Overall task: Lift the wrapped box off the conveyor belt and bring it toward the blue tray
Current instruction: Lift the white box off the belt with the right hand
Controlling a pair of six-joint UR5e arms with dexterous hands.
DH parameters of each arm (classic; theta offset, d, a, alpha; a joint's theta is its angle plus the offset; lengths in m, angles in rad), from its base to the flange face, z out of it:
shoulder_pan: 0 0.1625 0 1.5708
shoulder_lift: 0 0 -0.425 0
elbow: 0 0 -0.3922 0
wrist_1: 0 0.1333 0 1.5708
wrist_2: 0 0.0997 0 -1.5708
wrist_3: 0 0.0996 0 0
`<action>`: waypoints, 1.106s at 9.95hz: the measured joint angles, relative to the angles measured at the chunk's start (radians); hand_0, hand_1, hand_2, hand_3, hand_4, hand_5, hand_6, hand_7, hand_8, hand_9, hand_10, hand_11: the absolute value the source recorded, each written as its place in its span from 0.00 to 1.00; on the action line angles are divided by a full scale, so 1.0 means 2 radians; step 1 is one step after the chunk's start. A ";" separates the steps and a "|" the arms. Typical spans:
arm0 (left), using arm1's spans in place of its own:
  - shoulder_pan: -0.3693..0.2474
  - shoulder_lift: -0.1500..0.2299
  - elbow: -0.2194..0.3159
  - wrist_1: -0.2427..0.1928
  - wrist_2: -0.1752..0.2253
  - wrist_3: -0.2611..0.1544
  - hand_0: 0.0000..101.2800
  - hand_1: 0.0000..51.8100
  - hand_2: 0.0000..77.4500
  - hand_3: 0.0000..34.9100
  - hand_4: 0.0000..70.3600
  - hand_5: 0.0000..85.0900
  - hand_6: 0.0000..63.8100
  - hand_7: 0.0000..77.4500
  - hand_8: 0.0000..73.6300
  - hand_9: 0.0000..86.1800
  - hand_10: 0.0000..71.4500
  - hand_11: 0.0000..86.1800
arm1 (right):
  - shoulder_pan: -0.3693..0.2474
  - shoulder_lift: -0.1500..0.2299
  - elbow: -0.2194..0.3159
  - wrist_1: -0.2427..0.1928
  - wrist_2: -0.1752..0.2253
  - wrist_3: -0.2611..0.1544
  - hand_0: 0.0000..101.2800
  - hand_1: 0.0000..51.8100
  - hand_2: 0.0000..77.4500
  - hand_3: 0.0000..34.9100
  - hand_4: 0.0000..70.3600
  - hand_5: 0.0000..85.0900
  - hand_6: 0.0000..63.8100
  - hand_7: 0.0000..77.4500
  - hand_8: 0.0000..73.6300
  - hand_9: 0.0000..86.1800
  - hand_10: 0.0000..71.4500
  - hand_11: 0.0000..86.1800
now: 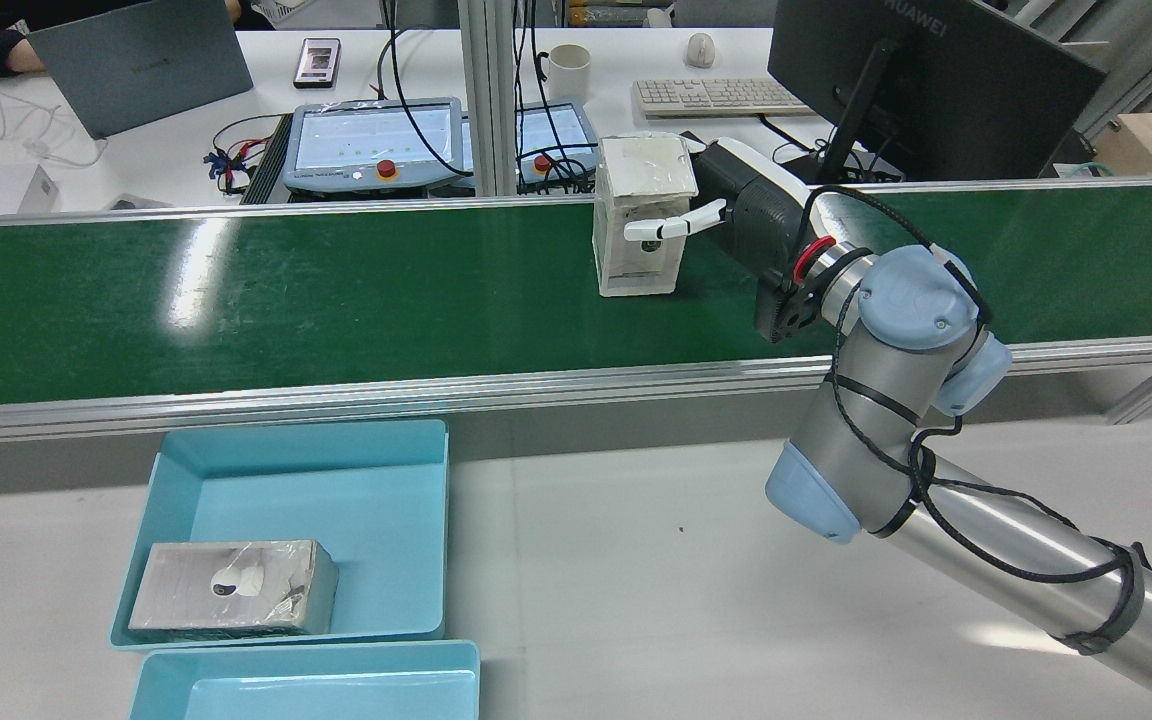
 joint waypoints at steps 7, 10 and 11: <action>0.000 0.000 0.000 0.000 0.000 0.000 0.00 0.00 0.01 0.00 0.00 0.01 0.00 0.00 0.00 0.00 0.00 0.00 | 0.001 0.000 0.009 0.000 0.005 0.016 0.44 0.08 0.39 0.00 0.21 0.82 0.53 0.63 0.61 0.59 0.37 0.44; 0.000 0.000 0.000 0.000 0.000 0.000 0.00 0.00 0.01 0.00 0.00 0.01 0.00 0.00 0.00 0.00 0.00 0.00 | 0.003 0.000 0.048 -0.001 0.005 0.022 0.42 0.04 0.39 0.00 0.24 0.85 0.56 0.74 0.65 0.73 0.37 0.46; 0.000 0.000 0.000 0.000 0.000 0.000 0.00 0.00 0.01 0.00 0.00 0.01 0.00 0.00 0.00 0.00 0.00 0.00 | 0.002 0.000 0.063 -0.001 0.006 0.022 0.42 0.04 0.39 0.00 0.20 0.82 0.56 0.86 0.68 0.80 0.36 0.44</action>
